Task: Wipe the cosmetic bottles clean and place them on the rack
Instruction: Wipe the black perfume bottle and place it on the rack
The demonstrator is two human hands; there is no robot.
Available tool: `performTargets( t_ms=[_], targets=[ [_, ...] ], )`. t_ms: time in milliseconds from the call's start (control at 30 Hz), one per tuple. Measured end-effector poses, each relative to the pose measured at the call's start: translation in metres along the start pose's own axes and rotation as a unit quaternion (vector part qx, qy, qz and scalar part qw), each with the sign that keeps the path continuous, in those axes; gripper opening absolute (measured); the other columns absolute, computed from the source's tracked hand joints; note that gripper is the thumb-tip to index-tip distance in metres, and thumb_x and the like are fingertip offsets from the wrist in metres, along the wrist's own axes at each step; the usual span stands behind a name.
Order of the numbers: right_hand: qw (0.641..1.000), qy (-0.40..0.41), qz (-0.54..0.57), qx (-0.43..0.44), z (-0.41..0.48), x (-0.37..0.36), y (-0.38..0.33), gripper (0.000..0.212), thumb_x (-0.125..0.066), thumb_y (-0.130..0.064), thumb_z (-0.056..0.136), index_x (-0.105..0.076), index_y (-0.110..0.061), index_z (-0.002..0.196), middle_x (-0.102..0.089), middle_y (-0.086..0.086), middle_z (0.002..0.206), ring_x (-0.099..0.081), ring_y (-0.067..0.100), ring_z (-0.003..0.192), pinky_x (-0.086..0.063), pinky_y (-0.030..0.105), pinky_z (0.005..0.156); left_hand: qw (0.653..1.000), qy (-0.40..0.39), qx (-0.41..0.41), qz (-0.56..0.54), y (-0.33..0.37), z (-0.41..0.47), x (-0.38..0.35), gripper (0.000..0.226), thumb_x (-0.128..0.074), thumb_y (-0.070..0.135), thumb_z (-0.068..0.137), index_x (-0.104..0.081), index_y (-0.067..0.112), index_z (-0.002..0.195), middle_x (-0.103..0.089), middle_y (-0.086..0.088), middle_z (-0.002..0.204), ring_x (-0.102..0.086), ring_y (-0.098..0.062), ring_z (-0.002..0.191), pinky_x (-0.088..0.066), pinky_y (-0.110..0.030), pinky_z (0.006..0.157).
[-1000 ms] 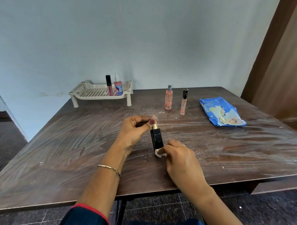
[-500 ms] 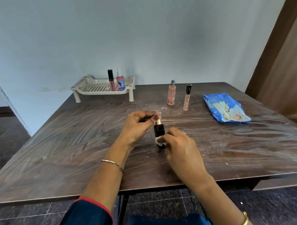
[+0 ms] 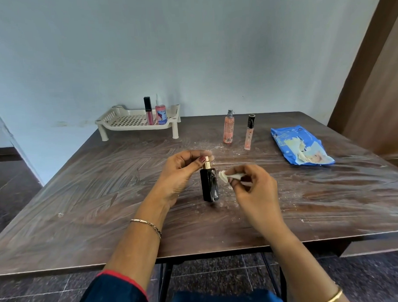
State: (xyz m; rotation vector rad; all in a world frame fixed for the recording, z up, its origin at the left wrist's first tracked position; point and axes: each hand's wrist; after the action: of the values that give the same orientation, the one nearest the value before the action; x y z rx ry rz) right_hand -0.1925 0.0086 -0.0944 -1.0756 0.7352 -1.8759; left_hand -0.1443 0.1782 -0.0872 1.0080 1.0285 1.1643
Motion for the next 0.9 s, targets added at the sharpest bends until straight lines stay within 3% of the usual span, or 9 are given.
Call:
performTargets(
  t_ms=[133, 267, 500, 667, 900],
  targets=[
    [1.000, 0.004, -0.010, 0.027, 0.015, -0.005, -0.008, 0.021, -0.065, -0.002, 0.084, -0.065, -0.020, 0.094, -0.065, -0.009, 0.095, -0.061, 0.002, 0.087, -0.052, 0.018, 0.078, 1.000, -0.019, -0.002, -0.016, 0.001, 0.000, -0.001, 0.020, -0.062, 0.005, 0.087, -0.068, 0.000, 0.105, -0.073, -0.009, 0.102, -0.066, -0.012, 0.103, -0.046, -0.008, 0.079],
    [0.990, -0.017, -0.084, 0.114, 0.014, -0.021, -0.012, 0.023, -0.064, 0.001, 0.082, -0.068, -0.016, 0.096, -0.063, -0.007, 0.096, -0.059, 0.007, 0.089, -0.052, 0.029, 0.081, 0.999, -0.022, -0.004, -0.032, 0.001, -0.001, -0.001, 0.017, -0.062, 0.004, 0.087, -0.069, 0.002, 0.102, -0.074, -0.009, 0.100, -0.067, -0.016, 0.101, -0.049, -0.016, 0.086],
    [0.957, -0.037, -0.188, 0.220, 0.003, -0.024, -0.012, 0.022, -0.063, 0.004, 0.081, -0.068, -0.008, 0.099, -0.061, 0.002, 0.098, -0.061, 0.019, 0.078, -0.055, 0.034, 0.065, 0.999, -0.011, -0.003, -0.037, 0.002, -0.002, 0.002, 0.016, -0.066, 0.003, 0.083, -0.068, 0.002, 0.099, -0.074, -0.010, 0.099, -0.068, -0.018, 0.102, -0.051, -0.017, 0.084],
    [0.947, -0.088, -0.219, 0.220, -0.014, -0.024, -0.005, 0.020, -0.065, 0.005, 0.078, -0.068, -0.009, 0.092, -0.058, 0.003, 0.087, -0.060, 0.026, 0.069, -0.052, 0.042, 0.056, 1.000, 0.006, 0.008, -0.021, 0.002, 0.002, 0.002, 0.015, -0.066, 0.005, 0.084, -0.069, 0.003, 0.099, -0.075, -0.006, 0.097, -0.068, -0.012, 0.101, -0.049, -0.012, 0.080],
    [0.945, -0.131, -0.231, 0.190, -0.020, -0.020, -0.004, 0.018, -0.061, 0.004, 0.078, -0.070, -0.010, 0.086, -0.058, 0.000, 0.086, -0.060, 0.025, 0.070, -0.050, 0.041, 0.059, 1.000, 0.010, 0.011, -0.025, 0.002, -0.001, 0.000, 0.020, -0.064, 0.005, 0.086, -0.066, -0.002, 0.105, -0.074, -0.007, 0.097, -0.068, -0.009, 0.099, -0.048, -0.009, 0.077]
  ],
)
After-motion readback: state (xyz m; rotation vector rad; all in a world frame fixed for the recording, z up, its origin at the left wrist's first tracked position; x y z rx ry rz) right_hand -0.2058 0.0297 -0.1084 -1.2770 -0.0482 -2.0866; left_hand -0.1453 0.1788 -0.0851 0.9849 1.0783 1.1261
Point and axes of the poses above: each hand's wrist, its own z-axis towards the middle knuckle, its own x-axis out of the back of the hand, y = z × x
